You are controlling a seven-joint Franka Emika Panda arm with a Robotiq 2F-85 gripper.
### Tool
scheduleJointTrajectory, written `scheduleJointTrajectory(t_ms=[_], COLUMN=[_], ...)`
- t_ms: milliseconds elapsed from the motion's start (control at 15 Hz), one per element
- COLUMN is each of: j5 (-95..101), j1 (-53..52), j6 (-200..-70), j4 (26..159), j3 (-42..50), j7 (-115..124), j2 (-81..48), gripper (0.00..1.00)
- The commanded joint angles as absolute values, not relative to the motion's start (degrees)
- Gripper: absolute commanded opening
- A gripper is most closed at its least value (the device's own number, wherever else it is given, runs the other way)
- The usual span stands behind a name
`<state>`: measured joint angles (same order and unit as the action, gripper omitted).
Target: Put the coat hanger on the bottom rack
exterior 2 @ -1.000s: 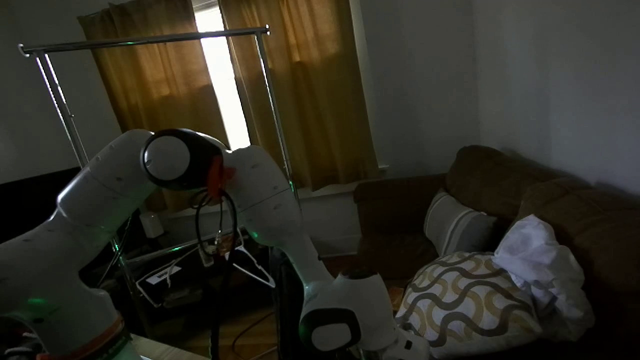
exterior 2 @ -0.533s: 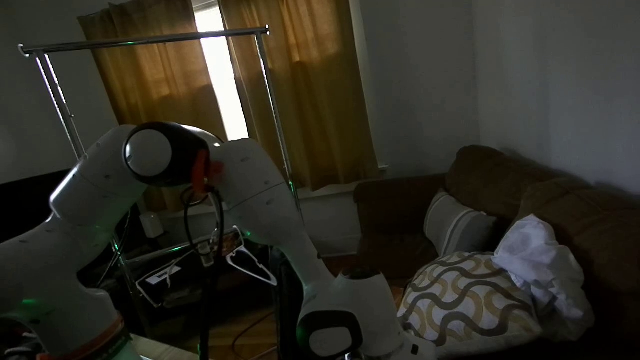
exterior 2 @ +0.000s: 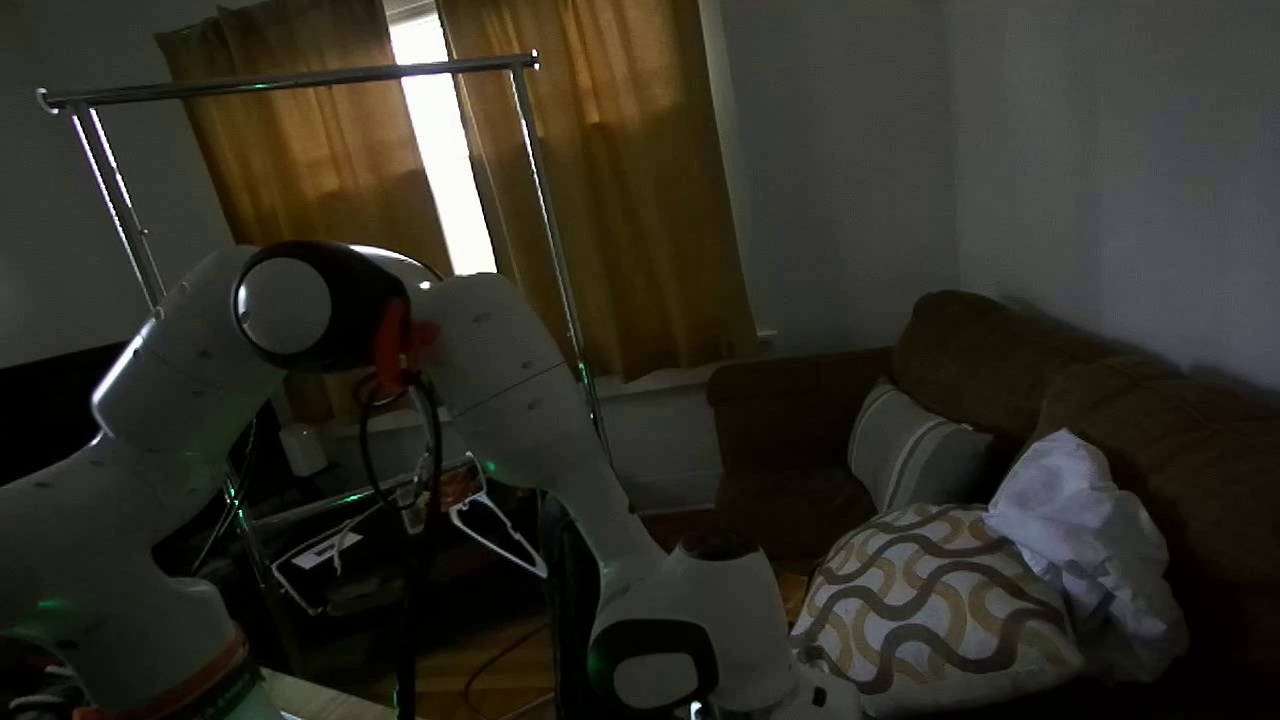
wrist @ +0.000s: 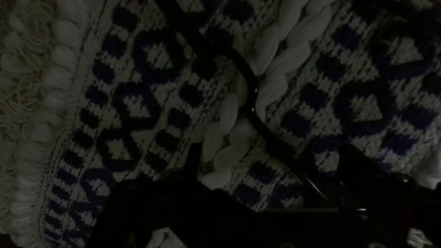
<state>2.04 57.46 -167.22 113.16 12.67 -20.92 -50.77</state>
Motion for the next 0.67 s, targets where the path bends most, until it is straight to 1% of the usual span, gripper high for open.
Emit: scheduleJointTrajectory(t_ms=[0,67,133,267,333,400,467,600], j5=[3.81,3.76,3.82,4.08,4.15,4.27,4.39,4.66], j1=[58.0,58.59,59.11,59.03,59.06,58.62,58.56,58.03], j6=[-169.29,-169.56,-169.58,-168.59,-168.18,-168.19,-168.14,-168.47], j4=[112.35,112.47,112.28,111.44,111.15,110.87,110.55,110.02], j3=[12.21,11.5,10.7,10.0,9.65,9.8,9.66,10.19], j7=[-20.04,-20.56,-21.16,-21.49,-21.63,-21.32,-21.33,-20.89], j2=[-52.6,-52.58,-52.77,-53.67,-54.02,-54.47,-54.85,-55.26], gripper=[1.0,1.0,0.94,0.7,0.7,0.64,0.53,0.37])
